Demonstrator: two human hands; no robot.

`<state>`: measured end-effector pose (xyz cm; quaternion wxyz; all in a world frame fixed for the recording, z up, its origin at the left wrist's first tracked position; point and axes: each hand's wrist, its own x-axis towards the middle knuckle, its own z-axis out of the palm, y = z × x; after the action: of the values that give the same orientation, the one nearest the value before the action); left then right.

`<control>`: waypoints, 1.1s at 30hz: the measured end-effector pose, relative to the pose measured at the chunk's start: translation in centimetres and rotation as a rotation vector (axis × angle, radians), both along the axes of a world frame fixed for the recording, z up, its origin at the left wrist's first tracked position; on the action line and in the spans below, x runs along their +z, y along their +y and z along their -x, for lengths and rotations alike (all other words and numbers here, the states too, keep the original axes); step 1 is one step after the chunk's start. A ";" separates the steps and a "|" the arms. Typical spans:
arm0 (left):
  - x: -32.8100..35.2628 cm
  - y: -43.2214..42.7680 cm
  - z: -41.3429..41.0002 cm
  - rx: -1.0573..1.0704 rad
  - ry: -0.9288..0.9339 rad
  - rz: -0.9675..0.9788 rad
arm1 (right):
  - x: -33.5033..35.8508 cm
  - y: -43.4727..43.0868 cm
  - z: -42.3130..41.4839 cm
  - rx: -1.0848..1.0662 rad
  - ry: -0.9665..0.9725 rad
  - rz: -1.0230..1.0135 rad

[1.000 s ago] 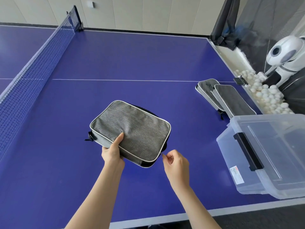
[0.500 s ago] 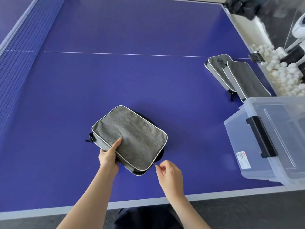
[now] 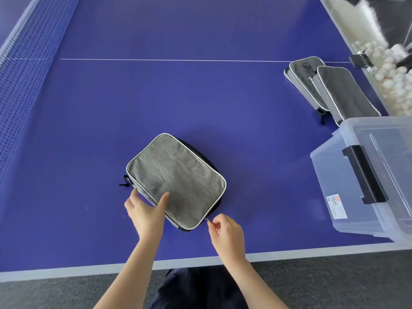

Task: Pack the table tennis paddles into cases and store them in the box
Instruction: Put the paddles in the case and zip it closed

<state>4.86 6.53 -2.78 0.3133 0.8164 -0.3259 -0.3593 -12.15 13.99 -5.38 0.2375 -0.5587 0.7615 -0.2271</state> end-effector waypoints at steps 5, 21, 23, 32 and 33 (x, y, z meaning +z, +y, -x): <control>0.6 1.6 1.0 -0.723 -0.368 0.253 | -0.4 -0.2 0.1 0.010 0.004 0.006; -2.3 -0.3 3.0 -1.295 -0.683 0.080 | -0.9 -0.2 1.3 0.104 0.153 0.210; -2.2 -0.3 2.9 -1.302 -0.668 0.060 | -0.8 -0.3 1.6 0.088 0.158 0.231; -1.7 -0.5 2.8 -1.297 -0.614 0.072 | -0.8 -3.5 4.0 0.028 0.163 0.222; -1.7 -0.5 2.8 -1.294 -0.610 0.075 | -0.8 -3.9 4.4 -0.008 0.151 0.212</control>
<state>2.06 6.07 -4.45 -0.0398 0.5123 -0.8300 -0.2171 -16.57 10.09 -6.21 0.1183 -0.5930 0.7512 -0.2646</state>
